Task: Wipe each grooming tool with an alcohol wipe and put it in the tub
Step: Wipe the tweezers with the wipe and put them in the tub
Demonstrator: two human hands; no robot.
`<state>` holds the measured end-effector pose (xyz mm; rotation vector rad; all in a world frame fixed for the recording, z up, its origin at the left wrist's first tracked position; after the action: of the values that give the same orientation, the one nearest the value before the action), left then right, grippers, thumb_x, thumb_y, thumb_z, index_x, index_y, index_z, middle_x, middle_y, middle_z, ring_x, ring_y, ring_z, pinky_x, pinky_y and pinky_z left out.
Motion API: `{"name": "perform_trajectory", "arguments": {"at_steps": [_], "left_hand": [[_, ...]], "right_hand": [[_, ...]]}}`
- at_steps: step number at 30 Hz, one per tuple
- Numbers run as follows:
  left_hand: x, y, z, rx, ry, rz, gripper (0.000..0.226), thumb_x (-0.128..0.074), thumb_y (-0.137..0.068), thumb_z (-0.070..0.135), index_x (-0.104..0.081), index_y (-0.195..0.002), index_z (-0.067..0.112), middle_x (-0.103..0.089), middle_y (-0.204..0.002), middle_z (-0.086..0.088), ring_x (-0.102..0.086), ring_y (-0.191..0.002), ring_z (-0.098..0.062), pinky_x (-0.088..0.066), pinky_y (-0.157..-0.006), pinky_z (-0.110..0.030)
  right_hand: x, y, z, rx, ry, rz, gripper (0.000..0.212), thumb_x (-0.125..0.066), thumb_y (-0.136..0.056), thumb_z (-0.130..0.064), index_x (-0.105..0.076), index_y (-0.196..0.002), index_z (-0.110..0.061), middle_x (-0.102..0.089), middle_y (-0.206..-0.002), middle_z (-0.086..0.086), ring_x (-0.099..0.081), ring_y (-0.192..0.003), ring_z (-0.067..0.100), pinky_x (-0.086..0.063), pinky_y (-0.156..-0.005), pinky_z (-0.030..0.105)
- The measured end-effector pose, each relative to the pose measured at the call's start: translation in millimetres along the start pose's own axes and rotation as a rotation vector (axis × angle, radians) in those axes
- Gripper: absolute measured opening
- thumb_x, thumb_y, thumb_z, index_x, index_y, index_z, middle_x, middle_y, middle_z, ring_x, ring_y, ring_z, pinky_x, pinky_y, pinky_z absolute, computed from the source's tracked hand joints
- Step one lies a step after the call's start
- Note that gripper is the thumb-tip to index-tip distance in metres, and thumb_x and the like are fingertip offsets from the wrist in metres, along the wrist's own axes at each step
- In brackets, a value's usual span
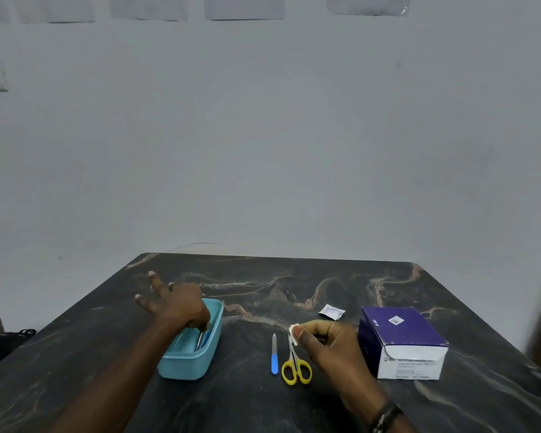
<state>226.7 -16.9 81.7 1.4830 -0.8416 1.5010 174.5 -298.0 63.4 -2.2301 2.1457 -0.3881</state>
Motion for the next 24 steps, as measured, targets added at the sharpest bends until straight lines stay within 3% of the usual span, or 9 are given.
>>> {"name": "perform_trajectory", "arguments": {"at_steps": [5, 8, 10, 12, 14, 16, 18, 21, 24], "left_hand": [[-5.7, -0.6, -4.2, 0.029, 0.022, 0.034, 0.054, -0.070, -0.076, 0.024, -0.052, -0.126, 0.019, -0.021, -0.156, -0.023, 0.020, -0.141, -0.051, 0.000, -0.112, -0.069], [18.5, 20.6, 4.1, -0.036, -0.006, 0.280, 0.023, -0.063, -0.077, 0.019, -0.064, -0.100, 0.020, -0.017, -0.156, -0.027, 0.016, -0.142, -0.051, 0.003, -0.115, -0.063], [31.5, 40.6, 24.1, -0.187, 0.028, 0.451, 0.016, -0.065, -0.081, 0.024, -0.070, -0.097, 0.021, -0.020, -0.157, -0.023, 0.014, -0.144, -0.046, 0.001, -0.118, -0.056], [36.4, 67.4, 44.4, -0.342, 0.171, 0.555, 0.015, -0.066, -0.085, 0.028, -0.070, -0.099, 0.023, -0.029, -0.156, -0.013, 0.004, -0.148, -0.036, -0.018, -0.118, -0.047], [37.5, 94.6, 59.6, -0.448, 0.332, 0.604, 0.011, -0.063, -0.089, 0.026, -0.069, -0.098, 0.021, -0.046, -0.144, -0.004, -0.031, -0.141, -0.026, -0.041, -0.104, -0.037], [32.3, 110.1, 74.6, -0.513, 0.409, 0.567, 0.009, -0.058, -0.092, 0.022, -0.067, -0.092, 0.021, -0.064, -0.109, 0.003, -0.059, -0.098, -0.013, -0.052, -0.081, -0.027], [13.3, 105.6, 90.4, -0.524, 0.392, 0.426, 0.012, -0.057, -0.091, 0.019, -0.065, -0.083, 0.019, -0.064, -0.081, 0.005, -0.058, -0.072, -0.008, -0.052, -0.065, -0.024], [-16.8, 91.3, 105.7, -0.501, 0.285, 0.194, 0.007, -0.064, -0.087, 0.021, -0.065, -0.085, 0.014, -0.068, -0.086, -0.003, -0.065, -0.079, -0.016, -0.058, -0.074, -0.036], [-34.7, 84.4, 107.5, -0.453, 0.168, 0.030, 0.028, -0.069, -0.086, 0.026, -0.058, -0.107, 0.012, -0.065, -0.109, -0.007, -0.064, -0.100, -0.023, -0.054, -0.085, -0.033]], "right_hand": [[0.1, -2.2, 3.7, -0.005, 0.013, 0.006, 0.013, -0.070, -0.086, -0.021, -0.077, -0.078, -0.013, -0.076, -0.074, -0.001, -0.066, -0.062, -0.001, -0.050, -0.057, 0.010], [3.8, -5.8, 6.1, 0.010, -0.016, 0.050, 0.015, -0.071, -0.086, -0.023, -0.076, -0.076, -0.014, -0.076, -0.074, -0.002, -0.068, -0.067, 0.001, -0.050, -0.061, 0.013], [10.3, -9.8, 8.9, 0.025, -0.046, 0.126, 0.014, -0.071, -0.086, -0.022, -0.076, -0.075, -0.014, -0.076, -0.074, -0.002, -0.070, -0.073, 0.007, -0.050, -0.067, 0.017], [17.0, -12.4, 11.7, 0.029, -0.076, 0.198, 0.012, -0.070, -0.087, -0.018, -0.076, -0.076, -0.015, -0.076, -0.076, -0.003, -0.070, -0.076, 0.009, -0.051, -0.068, 0.017], [21.5, -12.2, 11.4, 0.048, -0.080, 0.247, 0.012, -0.069, -0.087, -0.017, -0.075, -0.077, -0.017, -0.076, -0.076, -0.006, -0.070, -0.075, 0.004, -0.050, -0.064, 0.014], [25.5, -11.1, 10.3, 0.080, -0.071, 0.293, 0.013, -0.069, -0.087, -0.017, -0.075, -0.077, -0.020, -0.076, -0.076, -0.009, -0.069, -0.076, 0.001, -0.050, -0.064, 0.011], [27.3, -9.9, 9.7, 0.093, -0.067, 0.316, 0.014, -0.069, -0.087, -0.017, -0.074, -0.077, -0.025, -0.075, -0.076, -0.011, -0.069, -0.078, -0.002, -0.050, -0.065, 0.012], [27.1, -9.2, 7.7, 0.119, -0.066, 0.308, 0.017, -0.069, -0.087, -0.014, -0.074, -0.079, -0.028, -0.076, -0.076, -0.012, -0.069, -0.078, -0.004, -0.051, -0.065, 0.010], [27.2, -9.5, 4.9, 0.140, -0.064, 0.295, 0.017, -0.070, -0.086, -0.011, -0.074, -0.080, -0.027, -0.076, -0.075, -0.011, -0.070, -0.077, -0.003, -0.051, -0.065, 0.008]]}}
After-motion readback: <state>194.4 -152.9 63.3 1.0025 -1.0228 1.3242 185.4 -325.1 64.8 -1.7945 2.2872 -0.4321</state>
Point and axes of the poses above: each hand's wrist, its own y-axis away from the middle knuckle, its own x-axis out of the back of the hand, z = x × y, the point moved 8 cm from there along -y, towards the middle knuckle
